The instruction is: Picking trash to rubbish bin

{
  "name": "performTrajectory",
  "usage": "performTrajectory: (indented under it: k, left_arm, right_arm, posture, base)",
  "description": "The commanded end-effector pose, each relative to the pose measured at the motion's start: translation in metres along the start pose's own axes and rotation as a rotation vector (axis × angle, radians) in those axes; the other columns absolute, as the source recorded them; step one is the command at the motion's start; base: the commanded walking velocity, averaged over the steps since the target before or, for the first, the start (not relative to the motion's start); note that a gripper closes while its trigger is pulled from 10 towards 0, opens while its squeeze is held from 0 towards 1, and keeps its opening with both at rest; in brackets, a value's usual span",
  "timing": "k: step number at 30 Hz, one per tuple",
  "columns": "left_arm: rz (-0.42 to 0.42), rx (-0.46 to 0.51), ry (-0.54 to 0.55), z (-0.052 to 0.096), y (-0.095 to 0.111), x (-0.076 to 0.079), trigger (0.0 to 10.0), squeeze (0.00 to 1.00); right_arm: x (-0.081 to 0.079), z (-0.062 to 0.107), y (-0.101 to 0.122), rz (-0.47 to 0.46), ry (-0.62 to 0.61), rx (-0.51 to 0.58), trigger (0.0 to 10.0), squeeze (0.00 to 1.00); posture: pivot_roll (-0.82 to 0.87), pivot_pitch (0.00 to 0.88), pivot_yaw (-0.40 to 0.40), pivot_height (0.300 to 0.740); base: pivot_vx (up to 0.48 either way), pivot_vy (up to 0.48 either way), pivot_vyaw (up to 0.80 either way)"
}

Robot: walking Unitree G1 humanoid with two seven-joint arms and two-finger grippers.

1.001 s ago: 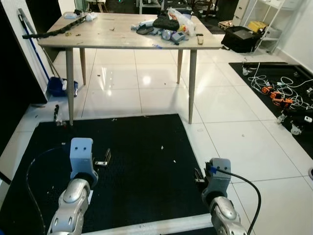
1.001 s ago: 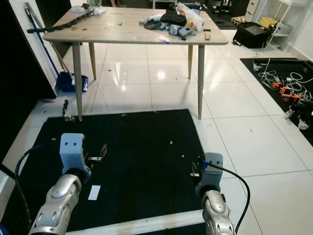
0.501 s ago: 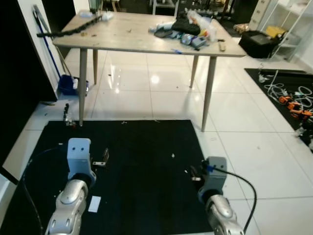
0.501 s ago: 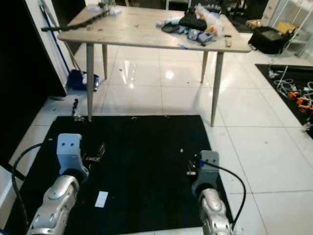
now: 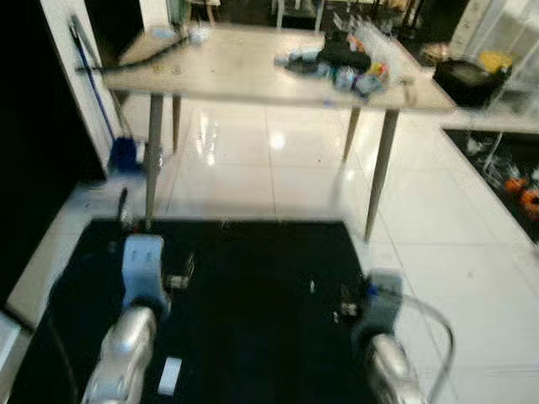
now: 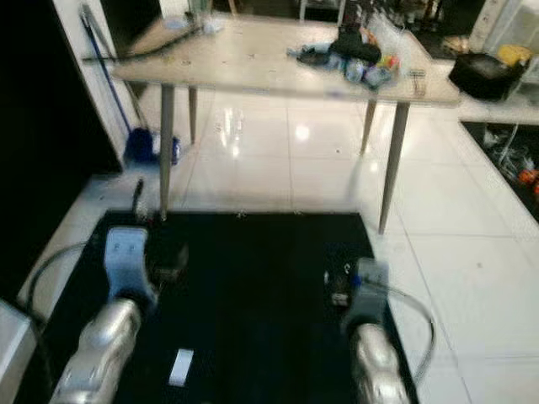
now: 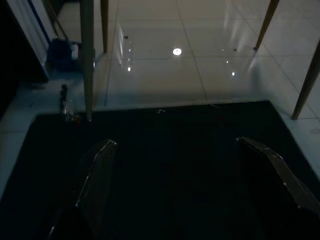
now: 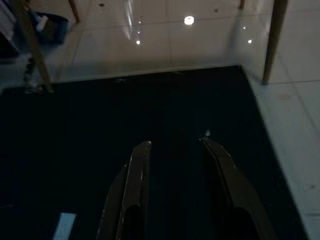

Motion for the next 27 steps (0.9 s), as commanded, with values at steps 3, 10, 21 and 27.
performTrajectory:
  k: [3,10,21,27]
  left_arm:
    - [-0.004,-0.016,-0.009,0.0018,-0.0041,0.0018,10.0,0.00]
    - [-0.004,-0.019,-0.012,0.0022,-0.0048,0.0028,10.0,0.00]
    - [-0.003,-0.019,-0.016,0.0024,-0.0045,0.0036,10.0,0.00]
    - [-0.003,-0.019,-0.017,0.0027,-0.0046,0.0041,10.0,0.00]
  right_arm:
    - [0.0102,0.0023,-0.0032,0.006,-0.030,-0.016,10.0,0.00]
    - [0.0113,0.0028,-0.0030,0.007,-0.034,-0.016,10.0,0.00]
    - [0.0121,0.0034,-0.0025,0.008,-0.036,-0.015,10.0,0.00]
    - [0.0126,0.0035,-0.0021,0.010,-0.037,-0.015,10.0,0.00]
  posture:
    - [0.04,0.116,-0.003,0.740]
    - [0.04,0.116,-0.003,0.740]
    - [0.04,0.123,-0.003,0.740]
    - [0.03,0.126,-0.004,0.740]
  base:
    - [0.379,0.000,-0.67]
    - [0.378,0.000,-0.44]
    - [0.375,0.000,0.00]
    - [0.368,0.000,0.00]
Point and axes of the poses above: a point about 5 cm out from each wrist's last joint towards the gripper, its own z axis pointing back from the gripper into the wrist, its own y axis along the axis of the wrist's last joint, x = y × z, the point moved 3 cm from there along -z, pointing out of the wrist towards the gripper, and after that the axes turned 1 degree about -z, right-handed, at the moved point
